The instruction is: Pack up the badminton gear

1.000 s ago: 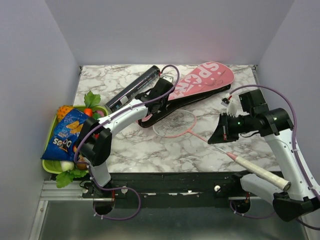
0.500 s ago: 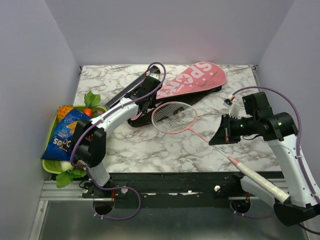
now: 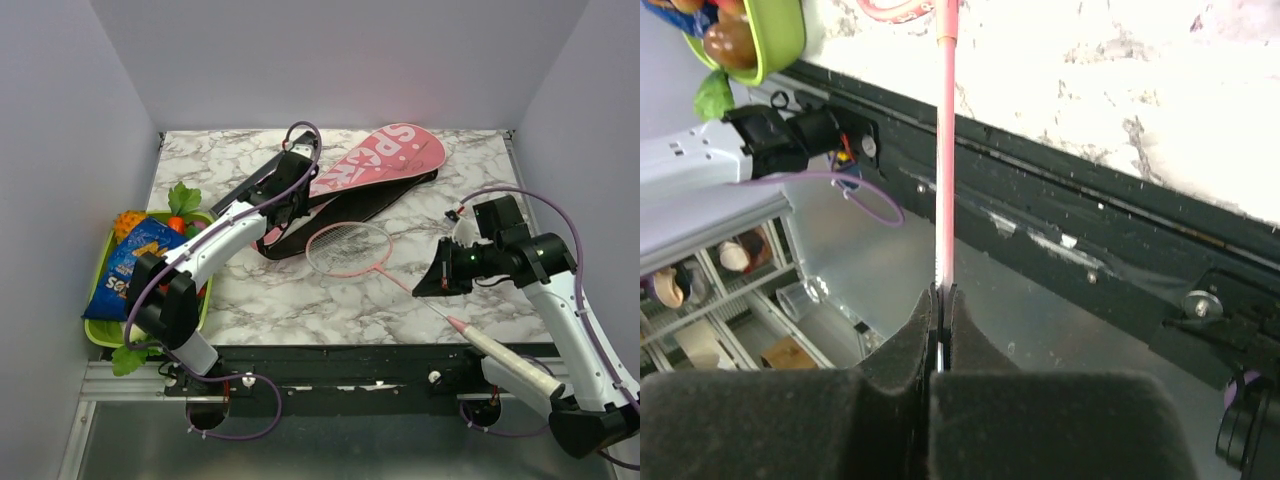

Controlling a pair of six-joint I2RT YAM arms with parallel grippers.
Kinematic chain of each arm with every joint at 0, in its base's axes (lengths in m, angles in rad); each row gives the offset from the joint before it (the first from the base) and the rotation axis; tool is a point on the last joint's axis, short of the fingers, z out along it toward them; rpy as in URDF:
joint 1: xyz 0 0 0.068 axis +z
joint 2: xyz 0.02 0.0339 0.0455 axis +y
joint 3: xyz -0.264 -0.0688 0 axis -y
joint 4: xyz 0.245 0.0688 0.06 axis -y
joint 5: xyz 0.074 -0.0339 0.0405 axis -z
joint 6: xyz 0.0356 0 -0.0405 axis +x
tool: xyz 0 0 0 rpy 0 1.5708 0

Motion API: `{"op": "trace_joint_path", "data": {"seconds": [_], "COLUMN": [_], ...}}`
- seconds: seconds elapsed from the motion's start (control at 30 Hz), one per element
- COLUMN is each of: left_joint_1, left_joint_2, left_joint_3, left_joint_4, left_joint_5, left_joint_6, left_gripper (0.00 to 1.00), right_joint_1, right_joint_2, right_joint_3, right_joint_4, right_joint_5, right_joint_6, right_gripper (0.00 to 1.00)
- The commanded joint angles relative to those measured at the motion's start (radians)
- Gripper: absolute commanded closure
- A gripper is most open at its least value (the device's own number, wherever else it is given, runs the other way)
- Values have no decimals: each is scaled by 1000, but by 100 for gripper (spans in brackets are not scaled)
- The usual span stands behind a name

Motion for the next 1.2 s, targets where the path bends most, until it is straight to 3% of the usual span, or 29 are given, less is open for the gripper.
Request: {"op": "trace_joint_path", "data": {"seconds": [0.0, 0.13, 0.43, 0.97, 1.17], "left_joint_1": [-1, -19, -28, -54, -60], "left_joint_2": [-66, -88, -92, -97, -91], "left_joint_3": [-23, -56, -100, -126, -140], "left_joint_4": [-2, -4, 12, 15, 7], "left_joint_5": [44, 46, 38, 139, 151], "left_joint_6": [-41, -52, -61, -93, -95], "left_gripper": [100, 100, 100, 100, 100], "right_joint_1": [6, 6, 6, 6, 6], "right_joint_2": [-30, -56, -33, -119, -124], "right_joint_3": [-50, -68, 71, -223, -223], "right_joint_4": [172, 239, 81, 541, 529], "right_joint_5": [59, 126, 297, 309, 321], "right_joint_6": [113, 161, 78, 363, 360], "right_gripper": [99, 99, 99, 99, 99]}}
